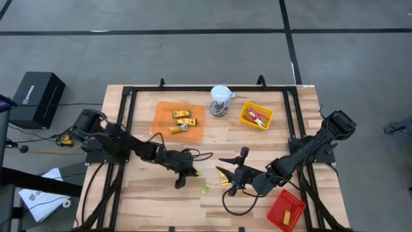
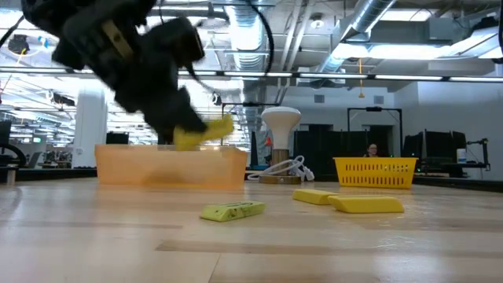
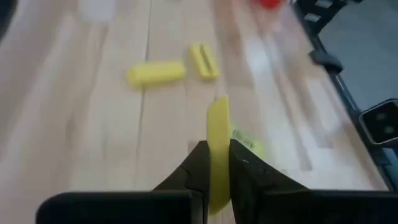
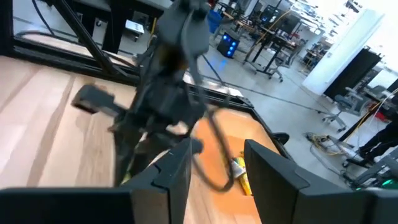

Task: Pick & Place School Supplies
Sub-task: Put the yellow eraser into the red bin

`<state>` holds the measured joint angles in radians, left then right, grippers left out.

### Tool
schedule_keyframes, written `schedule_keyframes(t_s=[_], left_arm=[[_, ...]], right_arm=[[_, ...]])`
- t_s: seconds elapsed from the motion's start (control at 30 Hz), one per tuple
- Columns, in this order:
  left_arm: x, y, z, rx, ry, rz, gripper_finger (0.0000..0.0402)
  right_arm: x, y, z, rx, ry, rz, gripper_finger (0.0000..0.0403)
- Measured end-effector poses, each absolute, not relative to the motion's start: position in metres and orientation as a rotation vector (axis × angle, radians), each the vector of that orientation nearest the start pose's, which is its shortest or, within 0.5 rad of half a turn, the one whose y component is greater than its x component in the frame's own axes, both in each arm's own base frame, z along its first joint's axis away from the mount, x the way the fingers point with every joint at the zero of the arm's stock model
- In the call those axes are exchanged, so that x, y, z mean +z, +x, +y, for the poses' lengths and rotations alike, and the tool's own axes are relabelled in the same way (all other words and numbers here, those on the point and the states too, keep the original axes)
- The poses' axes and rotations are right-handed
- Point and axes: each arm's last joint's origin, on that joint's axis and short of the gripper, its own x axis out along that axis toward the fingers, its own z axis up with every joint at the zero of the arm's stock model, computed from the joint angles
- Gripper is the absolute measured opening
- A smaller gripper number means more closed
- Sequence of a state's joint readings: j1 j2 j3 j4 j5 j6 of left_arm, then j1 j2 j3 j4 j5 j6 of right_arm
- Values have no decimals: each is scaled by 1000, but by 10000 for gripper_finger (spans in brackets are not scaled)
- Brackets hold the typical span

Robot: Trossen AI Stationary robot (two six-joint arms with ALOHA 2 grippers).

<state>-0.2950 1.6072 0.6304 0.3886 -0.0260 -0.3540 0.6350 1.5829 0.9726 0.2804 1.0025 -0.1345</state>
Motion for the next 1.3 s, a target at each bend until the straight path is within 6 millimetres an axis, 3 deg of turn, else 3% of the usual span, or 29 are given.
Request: schedule_keyframes(t_s=[0.2, 0.4, 0.6, 0.83, 1.3], left_arm=[[188, 278, -74, -138, -110, 429, 25], [218, 268, -69, -116, 69, 296, 25], [221, 266, -73, -162, 216, 269, 25], [225, 268, -74, -160, 305, 210, 25], [236, 271, -71, -141, 335, 99, 25]], right_arm=[[250, 286, 181, -340, -337, 241, 160], [254, 294, 178, -202, -253, 203, 182], [259, 305, 164, -144, -216, 168, 191], [256, 319, 145, -79, -151, 178, 174], [257, 323, 138, -69, -141, 173, 164]])
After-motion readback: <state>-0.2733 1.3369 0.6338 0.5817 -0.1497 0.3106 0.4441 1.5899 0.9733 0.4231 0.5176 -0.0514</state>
